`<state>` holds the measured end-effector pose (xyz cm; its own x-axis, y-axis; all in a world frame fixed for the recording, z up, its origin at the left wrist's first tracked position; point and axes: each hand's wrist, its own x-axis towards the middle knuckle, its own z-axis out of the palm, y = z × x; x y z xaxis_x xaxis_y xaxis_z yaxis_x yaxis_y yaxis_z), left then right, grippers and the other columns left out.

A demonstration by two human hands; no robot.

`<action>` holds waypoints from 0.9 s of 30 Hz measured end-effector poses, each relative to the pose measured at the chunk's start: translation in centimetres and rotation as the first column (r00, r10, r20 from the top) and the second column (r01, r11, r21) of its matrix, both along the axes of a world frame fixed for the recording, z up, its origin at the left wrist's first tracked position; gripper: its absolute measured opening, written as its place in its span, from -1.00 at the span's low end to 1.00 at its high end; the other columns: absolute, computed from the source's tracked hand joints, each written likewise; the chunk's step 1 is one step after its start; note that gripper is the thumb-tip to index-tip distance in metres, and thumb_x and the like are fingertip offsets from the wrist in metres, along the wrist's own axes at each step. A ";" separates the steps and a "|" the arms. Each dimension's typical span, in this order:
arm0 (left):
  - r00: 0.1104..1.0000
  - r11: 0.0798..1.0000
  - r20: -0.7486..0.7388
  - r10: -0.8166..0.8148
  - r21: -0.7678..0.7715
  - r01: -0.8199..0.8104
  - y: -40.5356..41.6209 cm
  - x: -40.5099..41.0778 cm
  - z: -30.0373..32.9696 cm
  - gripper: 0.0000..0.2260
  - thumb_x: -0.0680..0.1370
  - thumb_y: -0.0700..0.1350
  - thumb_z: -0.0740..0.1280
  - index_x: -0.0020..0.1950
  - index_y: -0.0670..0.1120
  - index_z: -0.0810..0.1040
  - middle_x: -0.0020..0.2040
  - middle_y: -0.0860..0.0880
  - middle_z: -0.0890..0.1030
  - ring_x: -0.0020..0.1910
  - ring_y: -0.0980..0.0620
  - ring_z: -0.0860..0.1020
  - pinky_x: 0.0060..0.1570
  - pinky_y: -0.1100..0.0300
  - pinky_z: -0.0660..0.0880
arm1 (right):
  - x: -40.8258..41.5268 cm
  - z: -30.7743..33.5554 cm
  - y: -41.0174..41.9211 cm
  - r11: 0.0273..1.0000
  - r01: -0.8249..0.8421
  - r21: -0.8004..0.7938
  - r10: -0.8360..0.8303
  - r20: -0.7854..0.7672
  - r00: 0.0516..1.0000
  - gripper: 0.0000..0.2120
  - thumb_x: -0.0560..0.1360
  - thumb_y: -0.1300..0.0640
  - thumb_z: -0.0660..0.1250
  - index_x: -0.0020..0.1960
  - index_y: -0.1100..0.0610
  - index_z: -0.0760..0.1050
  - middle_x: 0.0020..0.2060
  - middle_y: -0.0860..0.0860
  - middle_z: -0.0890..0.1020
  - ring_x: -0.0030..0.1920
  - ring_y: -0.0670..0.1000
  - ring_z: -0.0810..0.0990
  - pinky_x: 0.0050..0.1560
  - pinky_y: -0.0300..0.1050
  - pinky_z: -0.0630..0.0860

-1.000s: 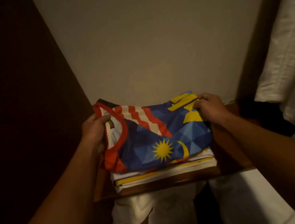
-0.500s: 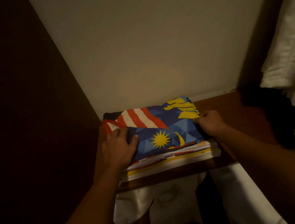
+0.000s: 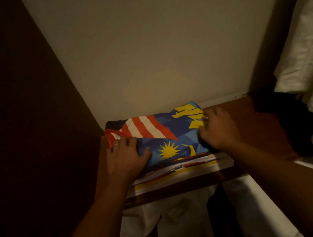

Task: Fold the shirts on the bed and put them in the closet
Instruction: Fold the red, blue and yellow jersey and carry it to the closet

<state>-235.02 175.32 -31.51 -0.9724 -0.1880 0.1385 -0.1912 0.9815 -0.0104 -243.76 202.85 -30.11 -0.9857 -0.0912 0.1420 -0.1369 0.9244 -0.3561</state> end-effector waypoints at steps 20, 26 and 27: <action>0.964 0.998 0.263 -0.038 0.058 0.023 -1.5 -0.7 -0.8 -0.25 0.55 0.46 0.07 0.63 0.08 0.13 0.59 -0.12 0.25 0.55 -0.22 0.23 0.46 -0.11 0.22 | 0.1 -1.6 -2.6 0.865 -0.416 0.280 0.332 0.301 0.894 -0.24 0.57 -0.44 -0.02 0.63 -0.18 -0.20 0.63 0.09 -0.17 0.62 0.18 -0.21 0.54 0.24 -0.11; 0.986 0.989 0.104 -0.128 0.090 0.119 1.4 0.0 2.7 -0.58 0.56 0.26 0.23 0.28 0.01 0.49 0.20 -0.08 0.54 0.22 -0.15 0.52 0.19 -0.06 0.43 | 1.4 1.1 -0.6 0.880 -0.396 0.260 0.377 0.124 0.918 -0.44 0.57 -0.21 0.23 0.50 -0.02 0.32 0.51 0.07 0.27 0.54 0.12 0.13 0.43 0.13 0.16; 0.983 0.981 0.111 -0.145 0.148 0.128 1.9 0.1 3.3 -0.61 0.58 0.21 0.26 0.26 -0.01 0.51 0.17 -0.08 0.55 0.16 -0.14 0.55 0.12 -0.03 0.49 | 1.8 1.5 -0.3 0.887 -0.387 0.253 0.368 0.119 0.922 -0.47 0.57 -0.20 0.24 0.48 -0.02 0.35 0.50 0.08 0.29 0.52 0.13 0.16 0.42 0.13 0.18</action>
